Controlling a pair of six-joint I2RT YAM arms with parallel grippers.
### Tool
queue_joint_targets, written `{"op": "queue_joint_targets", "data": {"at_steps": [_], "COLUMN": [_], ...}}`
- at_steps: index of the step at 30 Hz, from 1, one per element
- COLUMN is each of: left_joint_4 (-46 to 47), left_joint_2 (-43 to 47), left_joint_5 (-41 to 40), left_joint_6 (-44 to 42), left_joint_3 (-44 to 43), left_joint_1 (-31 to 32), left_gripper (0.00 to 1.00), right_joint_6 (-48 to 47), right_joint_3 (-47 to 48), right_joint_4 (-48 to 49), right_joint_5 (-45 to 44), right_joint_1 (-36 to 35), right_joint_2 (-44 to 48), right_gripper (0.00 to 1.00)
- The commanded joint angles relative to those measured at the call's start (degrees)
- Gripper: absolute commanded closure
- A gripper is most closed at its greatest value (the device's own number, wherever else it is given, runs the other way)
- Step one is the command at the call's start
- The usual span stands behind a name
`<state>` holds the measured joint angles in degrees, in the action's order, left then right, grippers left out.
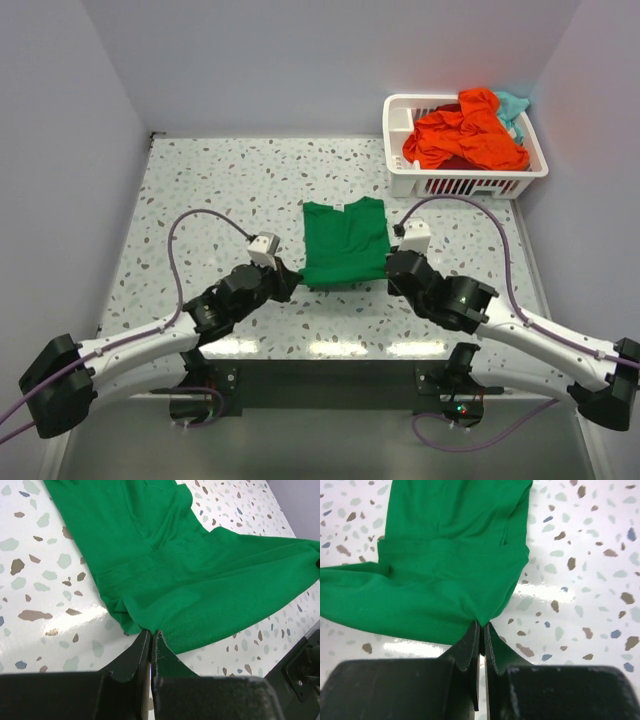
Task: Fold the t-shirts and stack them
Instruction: Fold the tshirt
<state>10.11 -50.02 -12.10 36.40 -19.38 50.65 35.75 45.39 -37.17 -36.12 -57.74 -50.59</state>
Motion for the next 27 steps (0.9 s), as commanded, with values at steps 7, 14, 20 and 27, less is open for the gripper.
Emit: {"op": "queue_joint_targets", "data": {"at_steps": [7,14,20,27], "left_joint_4": [12.56,17.92,21.09,22.94], "left_joint_2": [-7.55,-11.50,-17.12,-23.53], "left_joint_5": [-1.18,7.78,11.74,14.38], "left_joint_6": [-5.29,-4.94,-5.29,-5.46], "left_joint_3": [-6.73,-6.29,-8.83,-12.87], "left_joint_1": [-1.69,-10.39,-13.74,-17.51], "left_gripper": [1.00,1.00,1.00,1.00], "right_joint_6": [-7.00,-11.22,-15.00,-18.17], "right_joint_3": [6.55,8.92,14.55,20.96], "right_joint_4": [9.38,16.42,19.32,20.82], "right_joint_5": [-7.66,-3.43,-1.77,0.08], "right_joint_1": [5.25,13.69,17.12,21.17], "right_joint_2": [-8.03,-15.23,-22.97,-29.21], "right_gripper": [1.00,1.00,1.00,1.00]}}
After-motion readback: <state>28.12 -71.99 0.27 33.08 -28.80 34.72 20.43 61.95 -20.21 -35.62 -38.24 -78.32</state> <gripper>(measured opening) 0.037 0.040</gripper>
